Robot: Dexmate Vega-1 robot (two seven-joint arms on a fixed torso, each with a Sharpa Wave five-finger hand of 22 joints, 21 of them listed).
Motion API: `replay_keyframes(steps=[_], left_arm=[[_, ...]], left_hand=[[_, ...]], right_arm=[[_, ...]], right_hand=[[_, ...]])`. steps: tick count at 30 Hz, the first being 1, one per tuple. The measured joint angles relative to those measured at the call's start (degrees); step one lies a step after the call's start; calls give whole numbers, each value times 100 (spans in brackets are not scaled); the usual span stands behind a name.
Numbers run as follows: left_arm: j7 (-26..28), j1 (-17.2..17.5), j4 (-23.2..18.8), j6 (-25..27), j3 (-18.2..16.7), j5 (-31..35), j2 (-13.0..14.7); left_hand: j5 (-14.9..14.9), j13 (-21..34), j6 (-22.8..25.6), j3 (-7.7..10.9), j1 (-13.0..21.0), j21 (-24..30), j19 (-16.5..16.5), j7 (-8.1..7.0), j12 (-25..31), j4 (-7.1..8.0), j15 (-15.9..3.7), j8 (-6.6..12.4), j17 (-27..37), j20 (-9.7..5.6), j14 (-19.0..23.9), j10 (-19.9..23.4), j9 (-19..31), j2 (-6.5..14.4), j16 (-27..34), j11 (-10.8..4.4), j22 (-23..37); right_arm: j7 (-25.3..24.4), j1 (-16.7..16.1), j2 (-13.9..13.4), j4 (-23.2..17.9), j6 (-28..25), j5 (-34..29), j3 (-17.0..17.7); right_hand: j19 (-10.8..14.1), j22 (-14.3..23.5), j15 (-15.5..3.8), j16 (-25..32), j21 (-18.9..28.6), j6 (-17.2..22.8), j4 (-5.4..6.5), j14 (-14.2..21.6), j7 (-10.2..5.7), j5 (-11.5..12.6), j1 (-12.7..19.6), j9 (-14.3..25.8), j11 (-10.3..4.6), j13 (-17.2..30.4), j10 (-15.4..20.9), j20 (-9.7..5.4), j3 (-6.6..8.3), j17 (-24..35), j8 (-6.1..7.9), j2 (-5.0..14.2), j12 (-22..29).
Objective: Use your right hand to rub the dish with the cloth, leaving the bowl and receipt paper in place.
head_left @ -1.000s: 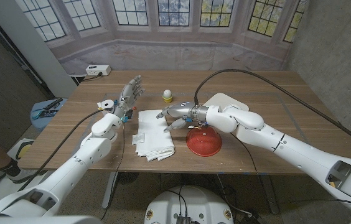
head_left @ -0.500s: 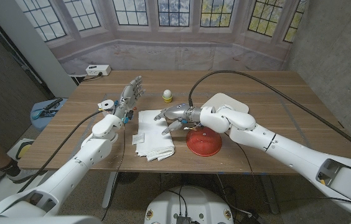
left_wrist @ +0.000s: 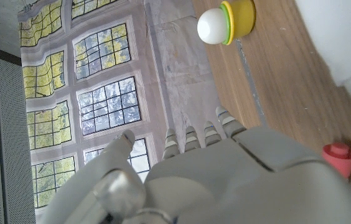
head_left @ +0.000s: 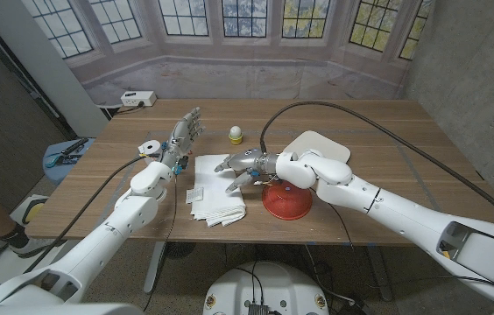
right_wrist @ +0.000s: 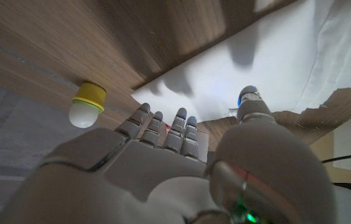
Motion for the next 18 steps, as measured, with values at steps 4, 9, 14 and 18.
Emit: replay_keyframes(steps=[4,9,14,18], left_arm=[[8,14,-24,16,12,21,6],[11,24,-40,23,22,30,8],[11,28,-44,24,30,32,9],[-2,29,-38,24,31,32,9]], left_hand=[[0,0,0,0,0,0,0,0,0,0,0,0,0,0,0,0,0,0,0,0,0],[0,0,0,17,0,-26,0,0,0,-17,0,0,0,0,0,0,0,0,0,0,0],[0,0,0,17,0,-34,0,0,0,-16,0,0,0,0,0,-1,0,0,0,1,0],[0,0,0,33,0,-34,-1,0,0,-33,0,0,0,0,-1,-1,0,0,0,1,0]], right_arm=[[0,20,51,48,-36,-2,-46],[-12,53,118,111,-89,-15,-114],[-40,99,182,196,-114,-46,-191],[-48,161,254,307,-131,-68,-266]], right_hand=[[0,0,0,0,0,-5,0,0,-6,8,2,0,-18,0,-60,0,0,0,0,2,-40],[-41,0,0,0,0,-36,0,0,-37,8,48,0,-47,0,-109,41,0,0,0,-2,-41],[-40,0,0,0,0,-36,0,0,-36,8,53,0,-47,0,-109,41,0,0,0,-7,-40],[-40,0,-21,0,0,-36,0,-21,-36,8,76,0,-47,0,-109,41,0,0,0,-30,-40]])
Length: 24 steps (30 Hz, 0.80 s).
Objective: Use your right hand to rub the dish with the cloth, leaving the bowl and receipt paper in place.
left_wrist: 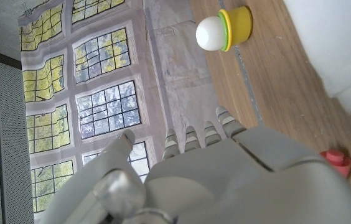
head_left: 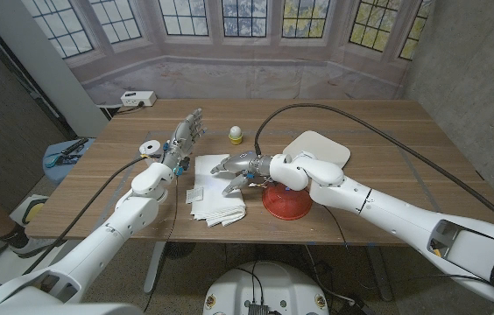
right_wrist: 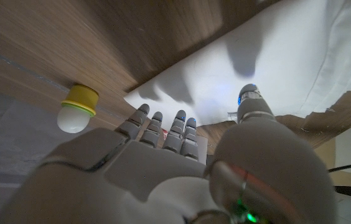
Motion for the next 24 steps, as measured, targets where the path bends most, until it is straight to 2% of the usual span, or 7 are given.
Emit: replay_keyframes(steps=[6,10,12,19,20,24], left_arm=[[-25,0,42,0,0,-12,-2],[-25,0,58,0,-2,-12,-3],[-25,0,65,0,-9,-12,-2],[-42,22,76,-9,-43,-41,6],[-44,27,76,-15,-48,-74,10],[-44,33,79,-16,-56,-78,12]], left_hand=[[0,0,0,6,0,0,0,0,0,-6,0,0,0,0,0,0,0,0,0,0,0],[0,0,0,6,0,0,0,0,0,-6,0,0,0,0,0,0,0,0,0,0,0],[0,0,0,11,0,0,0,0,-22,-11,0,0,-8,0,0,0,0,0,0,0,0],[0,0,0,30,0,0,0,0,-22,-30,0,0,-12,0,0,0,0,0,0,0,0],[0,0,0,30,0,0,0,0,-22,-30,0,0,-12,0,0,-1,0,0,0,0,0],[0,0,0,5,0,1,0,0,-22,-54,0,0,-12,0,0,-1,0,0,0,0,0]], right_arm=[[3,99,94,163,-21,-20,-93],[23,109,103,182,-23,-20,-103],[29,213,190,351,-22,-20,-198],[30,243,212,401,-10,-12,-222],[28,338,288,554,-9,-9,-310],[13,374,315,612,-8,-6,-347]], right_hand=[[-43,0,21,3,0,-32,-16,-39,-31,22,53,0,26,0,-37,-38,16,0,0,7,0],[-71,0,49,4,0,-54,-16,-69,-9,22,93,0,26,15,-79,-10,16,0,0,-12,0],[-72,0,51,3,0,-54,-16,-71,-10,22,105,0,26,15,-78,-10,16,0,0,0,0],[-153,0,52,4,0,-85,-15,-113,-38,21,151,0,21,14,-83,-51,64,0,0,-44,27],[-155,0,53,4,0,-85,-15,-114,-38,21,152,0,21,14,-83,-54,64,0,0,-43,27],[-203,0,53,4,0,-84,-15,-114,-38,21,183,0,21,11,-83,-82,64,0,29,-29,47]])
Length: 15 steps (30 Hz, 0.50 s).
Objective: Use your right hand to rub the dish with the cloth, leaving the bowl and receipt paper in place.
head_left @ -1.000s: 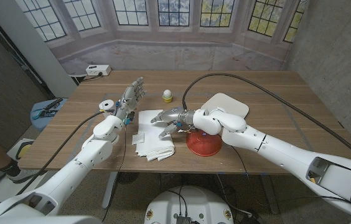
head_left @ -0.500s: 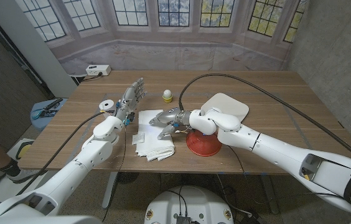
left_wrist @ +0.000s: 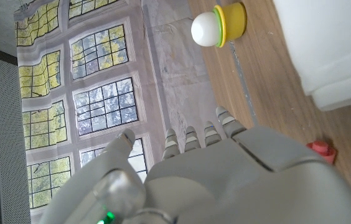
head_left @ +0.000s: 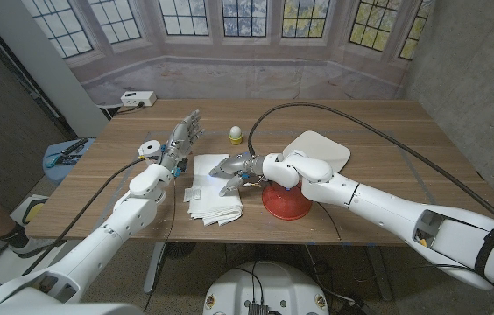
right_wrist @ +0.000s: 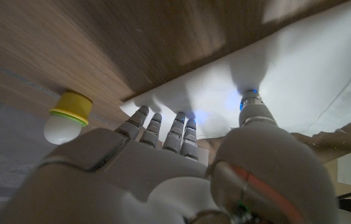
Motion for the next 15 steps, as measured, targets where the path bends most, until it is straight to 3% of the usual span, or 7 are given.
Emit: replay_keyframes(steps=[15], left_arm=[[4,5,3,-2,-4,-11,-1]], left_hand=[[0,0,0,25,0,0,0,0,0,-24,0,0,16,0,0,0,0,0,0,0,0]], right_arm=[[-205,31,-1,86,-15,-33,-101]], right_hand=[[-20,0,-111,67,46,456,6,112,-62,44,196,12,-43,40,473,63,57,15,150,-122,177]])
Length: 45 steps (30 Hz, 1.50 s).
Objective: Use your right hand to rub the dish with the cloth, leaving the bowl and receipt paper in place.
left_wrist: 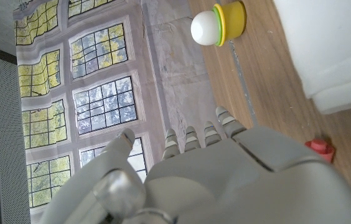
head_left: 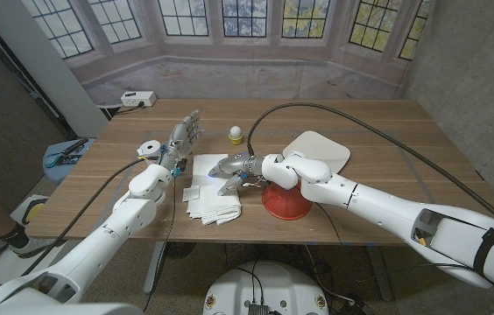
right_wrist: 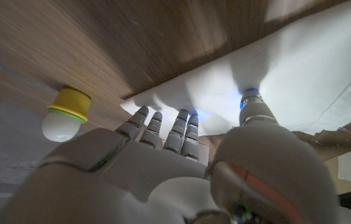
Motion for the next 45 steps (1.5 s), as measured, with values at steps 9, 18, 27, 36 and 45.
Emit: replay_keyframes(steps=[9,18,27,36,45], left_arm=[[1,0,22,0,7,-8,-30],[-51,3,62,-31,7,-45,-41],[-54,44,64,-34,-7,-78,-40],[-75,50,79,-34,-8,-88,-44],[-92,50,83,-19,18,-90,-63]], left_hand=[[0,0,23,23,0,0,31,23,0,-23,-22,0,-1,-31,22,0,0,0,0,0,0],[0,0,22,23,0,0,31,22,0,-23,-21,0,-1,-31,21,0,0,0,0,0,0],[0,0,32,23,0,0,31,32,0,-22,-21,0,-2,-31,21,0,0,0,0,0,0],[0,0,41,48,0,0,31,41,0,-47,-21,0,-2,-31,21,0,0,0,0,0,0],[0,0,63,48,0,0,31,20,0,-47,-21,0,-2,-31,21,1,0,0,0,1,0]], right_arm=[[-273,-36,-30,47,76,-81,-23],[-618,-78,-37,217,178,-229,-76],[-1009,-104,-22,358,306,-338,-99],[-1435,-158,-22,460,384,-444,-102],[-1808,-250,-54,526,405,-514,-70]], right_hand=[[77,0,-181,105,25,475,16,305,-106,99,135,0,-71,45,462,10,63,14,127,-121,129],[218,0,-363,187,63,854,9,634,-214,185,293,-1,-157,91,832,-32,150,14,173,-172,227],[477,0,-362,271,87,1528,44,1107,-310,296,456,-1,-247,144,1457,-167,250,41,338,-275,415],[691,-13,-372,315,87,2088,58,1458,-404,380,572,-2,-387,166,1979,-216,372,41,406,-345,526],[1032,-12,-378,335,87,2790,80,1918,-511,445,648,-4,-467,156,2633,-346,539,40,522,-422,652]])
